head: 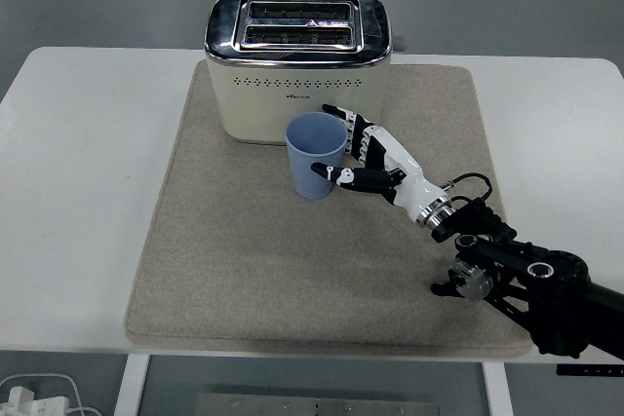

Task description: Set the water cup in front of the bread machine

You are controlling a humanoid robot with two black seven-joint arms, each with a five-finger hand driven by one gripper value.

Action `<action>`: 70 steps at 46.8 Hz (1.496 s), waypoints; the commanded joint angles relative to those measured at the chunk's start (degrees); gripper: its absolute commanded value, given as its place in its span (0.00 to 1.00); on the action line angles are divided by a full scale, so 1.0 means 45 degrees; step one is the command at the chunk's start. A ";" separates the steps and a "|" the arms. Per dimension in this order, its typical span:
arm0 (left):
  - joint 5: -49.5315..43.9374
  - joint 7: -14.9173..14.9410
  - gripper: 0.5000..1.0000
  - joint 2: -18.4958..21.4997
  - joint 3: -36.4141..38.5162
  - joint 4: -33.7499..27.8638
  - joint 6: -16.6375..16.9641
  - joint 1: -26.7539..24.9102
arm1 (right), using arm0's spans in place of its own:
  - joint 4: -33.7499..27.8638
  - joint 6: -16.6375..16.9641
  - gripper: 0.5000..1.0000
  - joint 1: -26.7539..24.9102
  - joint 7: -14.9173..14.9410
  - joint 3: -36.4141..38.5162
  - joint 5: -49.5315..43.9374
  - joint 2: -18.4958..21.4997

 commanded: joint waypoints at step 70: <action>0.0000 0.0366 1.00 0.0000 0.0000 -0.0096 0.0000 0.0000 | 0.0350 0.1420 0.84 -0.0713 0.0000 0.0626 0.0025 -0.4128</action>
